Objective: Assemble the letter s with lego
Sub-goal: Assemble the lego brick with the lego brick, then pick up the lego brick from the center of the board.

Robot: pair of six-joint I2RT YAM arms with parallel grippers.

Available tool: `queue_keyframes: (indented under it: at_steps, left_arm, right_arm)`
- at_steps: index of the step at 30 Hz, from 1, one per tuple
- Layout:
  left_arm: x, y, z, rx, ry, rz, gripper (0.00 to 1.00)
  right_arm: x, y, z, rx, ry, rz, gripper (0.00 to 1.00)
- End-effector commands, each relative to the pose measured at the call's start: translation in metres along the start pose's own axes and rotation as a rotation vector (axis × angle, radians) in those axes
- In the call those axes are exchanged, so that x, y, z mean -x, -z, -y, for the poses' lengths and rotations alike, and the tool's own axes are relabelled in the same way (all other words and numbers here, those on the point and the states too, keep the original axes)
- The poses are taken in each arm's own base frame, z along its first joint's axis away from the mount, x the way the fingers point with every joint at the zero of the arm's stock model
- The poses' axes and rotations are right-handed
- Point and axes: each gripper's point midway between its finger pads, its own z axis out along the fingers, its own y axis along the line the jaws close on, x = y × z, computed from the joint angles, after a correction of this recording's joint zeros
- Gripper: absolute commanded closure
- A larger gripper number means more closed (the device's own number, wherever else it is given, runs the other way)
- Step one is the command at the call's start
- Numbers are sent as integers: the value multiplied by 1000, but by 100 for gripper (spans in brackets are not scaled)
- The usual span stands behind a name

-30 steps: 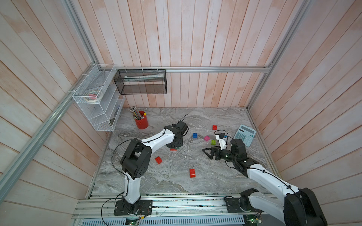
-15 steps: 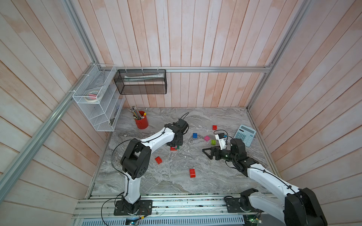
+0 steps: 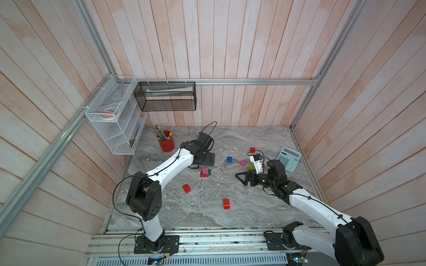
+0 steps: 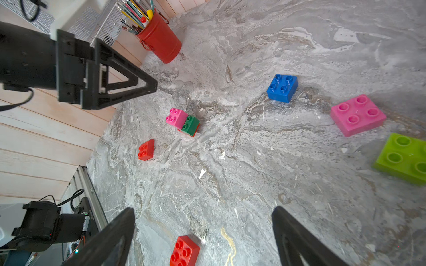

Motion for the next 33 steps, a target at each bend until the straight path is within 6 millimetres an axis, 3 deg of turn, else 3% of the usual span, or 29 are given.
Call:
queue_keyframes:
  at_steps: [1, 9, 16, 27, 33]
  left_arm:
    - [-7, 7, 2, -62, -51, -5, 0]
    - [-16, 19, -1, -152, -63, 22, 0]
    - [-15, 30, 1, -231, -12, 85, 0]
    - [-13, 34, -6, -259, 19, 116, 0]
    - [-15, 37, -14, -259, 35, 129, 0]
  right_arm:
    - [5, -4, -1, -39, 12, -11, 6]
    - [2, -16, -1, -134, -9, -23, 7]
    - [19, -31, 25, -301, -36, -7, 14]
    - [48, -77, 60, -485, -112, -40, 28]
    - [54, -109, 78, -551, -148, -92, 35]
